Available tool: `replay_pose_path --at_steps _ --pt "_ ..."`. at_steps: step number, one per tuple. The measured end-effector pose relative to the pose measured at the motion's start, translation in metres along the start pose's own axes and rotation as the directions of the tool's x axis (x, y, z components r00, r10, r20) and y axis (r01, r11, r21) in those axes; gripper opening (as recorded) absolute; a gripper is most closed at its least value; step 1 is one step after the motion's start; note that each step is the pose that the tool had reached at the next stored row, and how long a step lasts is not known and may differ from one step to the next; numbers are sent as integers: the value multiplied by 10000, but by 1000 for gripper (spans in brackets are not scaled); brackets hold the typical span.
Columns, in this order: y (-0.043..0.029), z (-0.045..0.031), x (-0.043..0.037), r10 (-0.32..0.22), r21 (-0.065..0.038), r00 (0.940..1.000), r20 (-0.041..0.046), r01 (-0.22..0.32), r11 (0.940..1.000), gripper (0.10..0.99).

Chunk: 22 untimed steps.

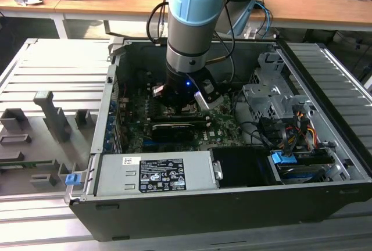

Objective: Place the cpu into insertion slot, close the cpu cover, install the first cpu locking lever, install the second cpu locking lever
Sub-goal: 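Install the second cpu locking lever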

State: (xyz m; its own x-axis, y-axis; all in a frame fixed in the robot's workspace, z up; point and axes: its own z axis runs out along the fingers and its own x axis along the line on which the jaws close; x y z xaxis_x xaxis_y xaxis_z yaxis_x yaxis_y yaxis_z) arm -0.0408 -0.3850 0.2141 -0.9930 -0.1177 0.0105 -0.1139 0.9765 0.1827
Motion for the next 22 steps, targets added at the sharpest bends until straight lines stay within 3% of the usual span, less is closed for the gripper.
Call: replay_pose_path --at_steps 4,6,8,9,12,13,22 --pt "-1 3 1 1 -7 10000 2 -1 10000 106" --pt "-13 0 2 -2 -72 10000 8 2 10000 106" --pt "-49 -7 9 -9 -305 10000 35 10 9995 106" --pt "-60 -9 19 -9 -345 10000 40 10 9994 106" --pt "-135 -24 52 -21 -767 10000 89 28 9971 106" --pt "-149 -26 62 -22 -846 9999 98 30 9964 106" --pt "-159 -28 87 -23 -893 9999 104 32 9960 106"
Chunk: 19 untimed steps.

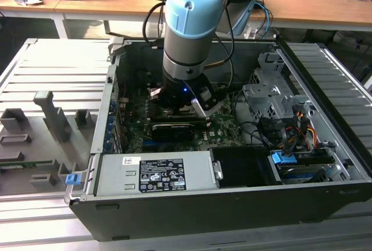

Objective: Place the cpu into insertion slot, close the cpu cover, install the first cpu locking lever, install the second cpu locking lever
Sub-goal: 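Install the second cpu locking lever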

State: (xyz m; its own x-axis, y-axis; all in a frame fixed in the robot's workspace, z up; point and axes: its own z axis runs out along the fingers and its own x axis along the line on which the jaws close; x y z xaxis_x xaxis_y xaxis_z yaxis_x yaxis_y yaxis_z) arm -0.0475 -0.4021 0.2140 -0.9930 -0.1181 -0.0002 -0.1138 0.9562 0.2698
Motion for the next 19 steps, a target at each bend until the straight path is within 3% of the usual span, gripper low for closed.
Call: replay_pose_path --at_steps 7,8,12,13,14,15,19 --pt "-14 -4 12 -3 -34 10000 3 3 10000 106" --pt "-32 -9 36 -6 -202 10000 24 6 9998 106" --pt "-92 -26 140 -18 -403 10000 57 21 9992 106" --pt "-93 -23 208 -32 -582 10000 90 37 9983 106" --pt "-95 -17 212 -41 -648 9999 99 48 9979 106" --pt "-96 -9 213 -45 -687 9999 104 52 9976 106" --pt "-102 7 214 -48 -685 9999 101 55 9976 106"
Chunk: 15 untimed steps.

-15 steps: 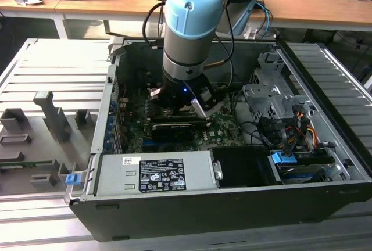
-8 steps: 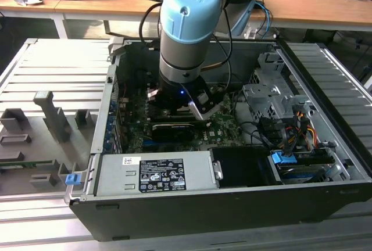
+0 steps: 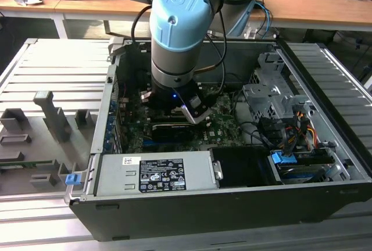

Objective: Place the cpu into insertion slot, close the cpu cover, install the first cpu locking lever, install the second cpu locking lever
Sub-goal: 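Install the second cpu locking lever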

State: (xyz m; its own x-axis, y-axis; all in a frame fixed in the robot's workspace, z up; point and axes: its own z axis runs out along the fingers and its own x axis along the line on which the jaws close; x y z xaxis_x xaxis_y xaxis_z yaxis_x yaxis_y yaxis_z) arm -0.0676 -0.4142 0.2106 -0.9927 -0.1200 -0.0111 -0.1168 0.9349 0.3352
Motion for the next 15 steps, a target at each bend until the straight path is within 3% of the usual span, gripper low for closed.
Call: replay_pose_path --at_steps 15 --pt "-31 107 2 1 -6 10000 2 -1 10000 106"
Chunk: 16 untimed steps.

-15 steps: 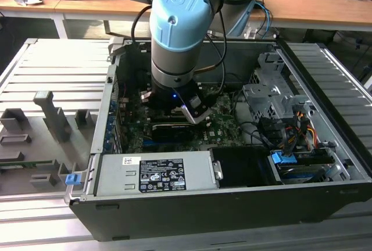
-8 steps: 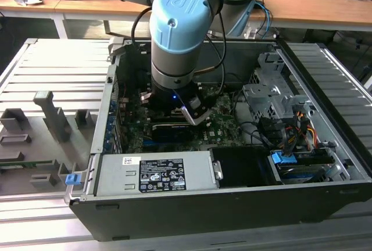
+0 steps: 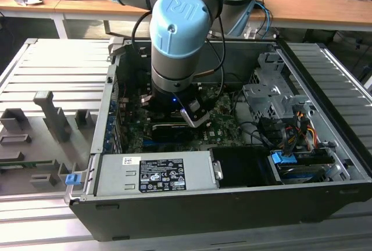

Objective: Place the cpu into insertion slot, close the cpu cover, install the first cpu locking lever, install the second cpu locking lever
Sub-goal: 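Install the second cpu locking lever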

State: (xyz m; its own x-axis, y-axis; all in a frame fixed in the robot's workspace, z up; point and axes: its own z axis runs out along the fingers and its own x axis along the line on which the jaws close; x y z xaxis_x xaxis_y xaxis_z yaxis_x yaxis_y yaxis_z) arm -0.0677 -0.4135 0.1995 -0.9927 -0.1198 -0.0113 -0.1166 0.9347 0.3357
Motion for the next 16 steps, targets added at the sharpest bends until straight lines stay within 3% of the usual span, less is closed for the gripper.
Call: replay_pose_path --at_steps 2,8,13,16 --pt "-1 17 0 -1 -10 10000 1 1 10000 106" --pt "-10 48 8 -29 -349 10000 38 31 9994 106" --pt "-23 90 31 -77 -420 10000 50 80 9991 106" --pt "-11 63 34 -100 -429 9999 56 102 9990 106"
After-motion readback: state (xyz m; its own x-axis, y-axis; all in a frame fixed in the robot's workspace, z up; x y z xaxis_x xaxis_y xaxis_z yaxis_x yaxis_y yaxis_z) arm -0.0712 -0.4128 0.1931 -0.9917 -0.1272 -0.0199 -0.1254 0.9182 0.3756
